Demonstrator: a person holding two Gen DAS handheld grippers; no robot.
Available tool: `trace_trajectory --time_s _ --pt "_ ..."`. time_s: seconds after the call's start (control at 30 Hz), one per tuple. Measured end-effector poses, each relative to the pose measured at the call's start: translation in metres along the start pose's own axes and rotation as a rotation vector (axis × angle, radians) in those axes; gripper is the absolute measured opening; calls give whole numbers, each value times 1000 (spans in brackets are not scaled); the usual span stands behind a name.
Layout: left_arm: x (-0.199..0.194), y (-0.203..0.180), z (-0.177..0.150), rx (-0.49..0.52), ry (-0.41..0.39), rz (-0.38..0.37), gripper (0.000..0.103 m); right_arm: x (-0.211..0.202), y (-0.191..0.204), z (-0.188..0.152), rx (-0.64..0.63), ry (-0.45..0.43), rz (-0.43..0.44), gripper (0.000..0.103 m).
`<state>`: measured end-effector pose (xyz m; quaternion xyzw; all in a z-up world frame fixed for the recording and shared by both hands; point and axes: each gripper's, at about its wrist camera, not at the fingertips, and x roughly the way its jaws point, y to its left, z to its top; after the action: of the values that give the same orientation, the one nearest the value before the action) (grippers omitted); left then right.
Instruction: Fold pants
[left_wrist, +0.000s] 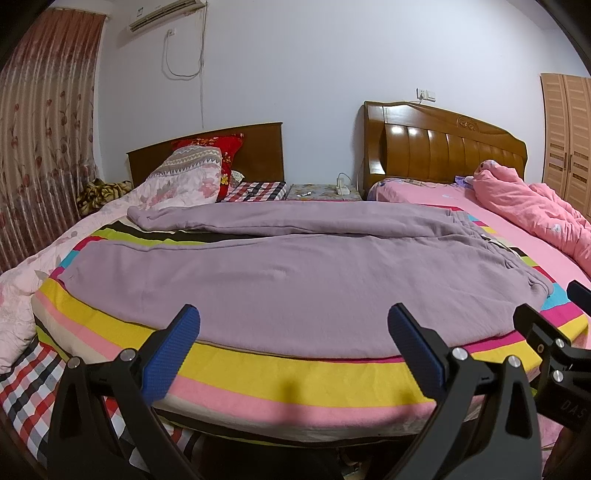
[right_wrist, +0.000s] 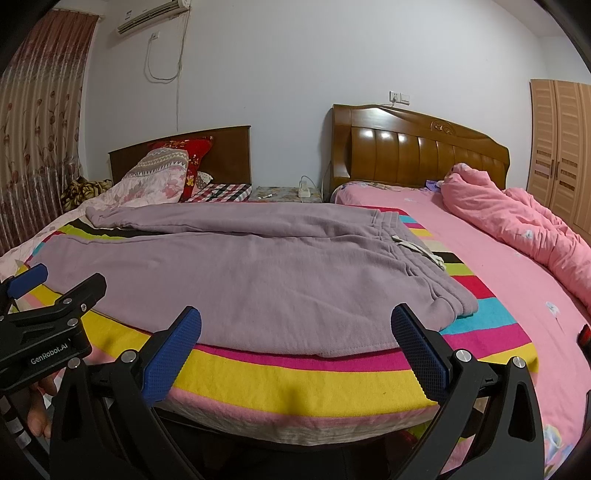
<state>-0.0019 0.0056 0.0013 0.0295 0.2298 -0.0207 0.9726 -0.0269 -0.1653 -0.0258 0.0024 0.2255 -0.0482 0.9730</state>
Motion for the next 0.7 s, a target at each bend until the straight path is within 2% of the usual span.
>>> trace_trajectory --time_s 0.7 --pt "4 1 -3 -8 23 5 102 3 -2 -6 10 7 6 99"
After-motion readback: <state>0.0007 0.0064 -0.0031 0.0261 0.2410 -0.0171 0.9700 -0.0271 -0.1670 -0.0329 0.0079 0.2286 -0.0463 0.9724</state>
